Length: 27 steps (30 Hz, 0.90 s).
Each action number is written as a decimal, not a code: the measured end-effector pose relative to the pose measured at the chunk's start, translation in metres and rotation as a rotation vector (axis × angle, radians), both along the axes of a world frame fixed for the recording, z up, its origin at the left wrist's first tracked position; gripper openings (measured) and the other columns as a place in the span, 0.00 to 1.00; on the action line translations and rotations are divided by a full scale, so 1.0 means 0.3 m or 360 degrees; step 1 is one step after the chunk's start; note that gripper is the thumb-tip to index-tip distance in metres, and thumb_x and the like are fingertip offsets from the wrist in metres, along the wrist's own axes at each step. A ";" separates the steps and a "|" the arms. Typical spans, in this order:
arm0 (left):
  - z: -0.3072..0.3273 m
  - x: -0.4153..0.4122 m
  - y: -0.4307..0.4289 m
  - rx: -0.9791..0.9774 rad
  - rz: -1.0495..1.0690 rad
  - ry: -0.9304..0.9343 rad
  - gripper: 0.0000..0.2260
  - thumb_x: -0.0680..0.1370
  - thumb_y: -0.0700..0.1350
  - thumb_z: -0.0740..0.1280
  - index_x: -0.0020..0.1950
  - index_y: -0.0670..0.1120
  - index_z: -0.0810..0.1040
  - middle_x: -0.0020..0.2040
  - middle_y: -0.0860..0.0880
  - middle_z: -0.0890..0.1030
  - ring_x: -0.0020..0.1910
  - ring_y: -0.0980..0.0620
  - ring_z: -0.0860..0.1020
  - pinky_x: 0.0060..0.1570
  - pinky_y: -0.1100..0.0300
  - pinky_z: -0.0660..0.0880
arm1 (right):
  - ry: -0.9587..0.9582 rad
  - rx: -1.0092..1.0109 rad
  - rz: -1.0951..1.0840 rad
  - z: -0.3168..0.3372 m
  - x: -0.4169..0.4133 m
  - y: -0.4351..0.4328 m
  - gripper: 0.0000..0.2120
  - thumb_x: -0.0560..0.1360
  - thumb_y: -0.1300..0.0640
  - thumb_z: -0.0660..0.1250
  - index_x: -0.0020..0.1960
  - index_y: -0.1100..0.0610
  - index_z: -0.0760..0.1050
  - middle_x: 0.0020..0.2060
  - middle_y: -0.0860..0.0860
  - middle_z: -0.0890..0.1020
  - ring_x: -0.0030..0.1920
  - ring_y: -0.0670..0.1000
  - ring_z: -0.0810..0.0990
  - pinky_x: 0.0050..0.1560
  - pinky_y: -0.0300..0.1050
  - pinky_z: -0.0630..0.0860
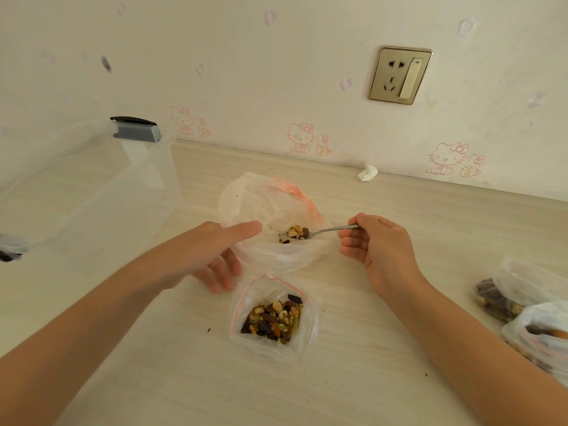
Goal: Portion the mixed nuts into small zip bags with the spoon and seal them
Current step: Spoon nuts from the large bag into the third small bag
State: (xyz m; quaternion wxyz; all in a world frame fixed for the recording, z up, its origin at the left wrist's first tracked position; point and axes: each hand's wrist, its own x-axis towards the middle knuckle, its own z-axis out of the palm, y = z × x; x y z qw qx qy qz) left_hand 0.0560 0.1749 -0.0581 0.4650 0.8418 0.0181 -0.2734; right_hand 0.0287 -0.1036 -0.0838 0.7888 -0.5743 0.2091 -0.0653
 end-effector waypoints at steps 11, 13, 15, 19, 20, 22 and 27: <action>0.113 -0.121 0.047 0.0370 -0.0951 -0.0190 0.27 0.69 0.78 0.67 0.43 0.55 0.82 0.38 0.54 0.86 0.31 0.56 0.82 0.33 0.66 0.75 | -0.0234 -0.0062 0.0013 0.060 -0.042 0.022 0.10 0.82 0.63 0.64 0.44 0.63 0.79 0.31 0.59 0.83 0.27 0.52 0.79 0.27 0.43 0.79; 0.095 -0.132 0.021 0.0350 -0.0934 -0.0284 0.22 0.74 0.73 0.68 0.42 0.53 0.81 0.33 0.55 0.84 0.28 0.59 0.79 0.31 0.67 0.73 | -0.0288 -0.0039 0.0021 0.073 -0.053 0.024 0.10 0.83 0.62 0.64 0.44 0.63 0.79 0.31 0.59 0.83 0.27 0.52 0.79 0.27 0.43 0.79; 0.078 -0.135 0.009 0.0307 -0.0882 -0.0359 0.18 0.80 0.63 0.68 0.41 0.50 0.80 0.30 0.55 0.81 0.28 0.58 0.79 0.30 0.66 0.72 | -0.0332 -0.0015 0.0026 0.083 -0.063 0.026 0.10 0.83 0.62 0.64 0.44 0.63 0.79 0.31 0.59 0.83 0.27 0.52 0.79 0.27 0.43 0.79; 0.051 -0.130 0.000 0.0251 -0.0804 -0.0425 0.17 0.83 0.54 0.67 0.39 0.45 0.78 0.29 0.53 0.78 0.29 0.55 0.80 0.29 0.67 0.70 | -0.0380 0.0007 0.0031 0.096 -0.074 0.027 0.11 0.83 0.61 0.64 0.45 0.62 0.79 0.31 0.58 0.83 0.27 0.51 0.79 0.27 0.43 0.79; 0.046 -0.128 -0.002 0.0242 -0.0793 -0.0437 0.17 0.84 0.53 0.66 0.39 0.44 0.79 0.29 0.53 0.78 0.29 0.56 0.79 0.28 0.68 0.70 | -0.0384 0.0014 0.0035 0.098 -0.076 0.027 0.11 0.84 0.61 0.64 0.45 0.62 0.80 0.31 0.58 0.83 0.27 0.51 0.79 0.27 0.43 0.79; 0.038 -0.126 -0.008 0.0224 -0.0783 -0.0451 0.17 0.83 0.53 0.66 0.39 0.44 0.79 0.28 0.53 0.78 0.28 0.56 0.79 0.28 0.69 0.69 | -0.0393 0.0023 0.0049 0.100 -0.078 0.030 0.11 0.84 0.61 0.64 0.45 0.62 0.80 0.32 0.58 0.83 0.27 0.51 0.80 0.27 0.42 0.79; 0.023 -0.124 -0.020 0.0212 -0.0752 -0.0455 0.18 0.83 0.54 0.66 0.39 0.44 0.78 0.28 0.53 0.77 0.27 0.55 0.78 0.28 0.70 0.68 | -0.0402 0.0021 0.0091 0.095 -0.079 0.036 0.11 0.83 0.62 0.63 0.45 0.62 0.80 0.32 0.59 0.83 0.27 0.51 0.80 0.27 0.42 0.79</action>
